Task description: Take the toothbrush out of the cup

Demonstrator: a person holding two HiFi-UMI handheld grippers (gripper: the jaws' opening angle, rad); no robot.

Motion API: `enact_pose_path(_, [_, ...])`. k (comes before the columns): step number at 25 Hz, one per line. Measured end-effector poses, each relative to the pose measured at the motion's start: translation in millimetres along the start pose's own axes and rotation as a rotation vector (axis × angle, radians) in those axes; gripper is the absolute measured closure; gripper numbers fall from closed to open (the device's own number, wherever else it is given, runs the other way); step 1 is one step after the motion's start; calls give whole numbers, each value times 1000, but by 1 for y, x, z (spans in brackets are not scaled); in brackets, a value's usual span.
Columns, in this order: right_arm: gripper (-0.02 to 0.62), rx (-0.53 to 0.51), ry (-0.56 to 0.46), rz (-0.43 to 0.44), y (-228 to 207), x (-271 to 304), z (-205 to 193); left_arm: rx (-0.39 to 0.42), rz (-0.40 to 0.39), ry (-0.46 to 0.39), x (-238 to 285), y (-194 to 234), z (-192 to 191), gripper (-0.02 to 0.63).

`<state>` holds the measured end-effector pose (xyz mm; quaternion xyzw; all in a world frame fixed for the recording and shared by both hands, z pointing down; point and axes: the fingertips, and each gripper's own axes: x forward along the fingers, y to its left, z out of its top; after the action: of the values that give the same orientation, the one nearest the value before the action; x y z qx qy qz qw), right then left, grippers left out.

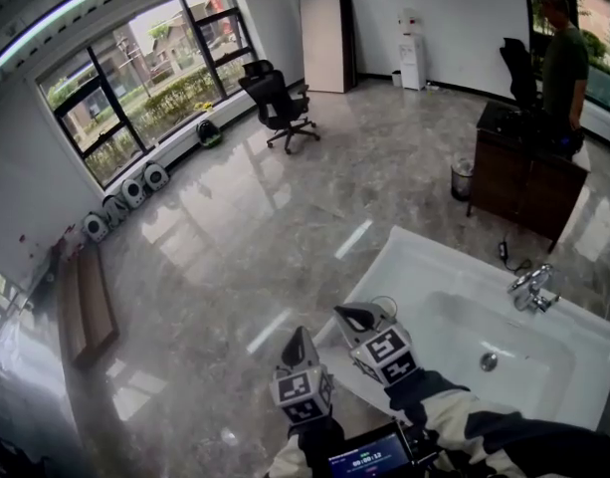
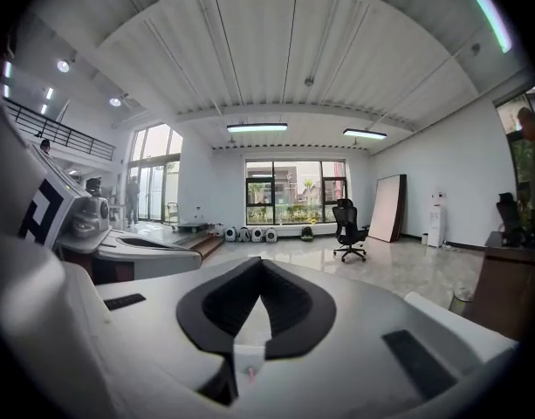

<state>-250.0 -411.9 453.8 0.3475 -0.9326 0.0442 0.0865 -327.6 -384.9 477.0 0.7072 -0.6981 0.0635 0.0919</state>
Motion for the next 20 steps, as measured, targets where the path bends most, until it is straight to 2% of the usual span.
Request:
enact_pose_path(7, [589,-11,-2,-29,-3,-11,3,2,-10,-9,-7,-9,2,601])
enact_pose_path(20, [589,-26,4,-29,4,-11,9,25,3,1,-11,-4,-1,601])
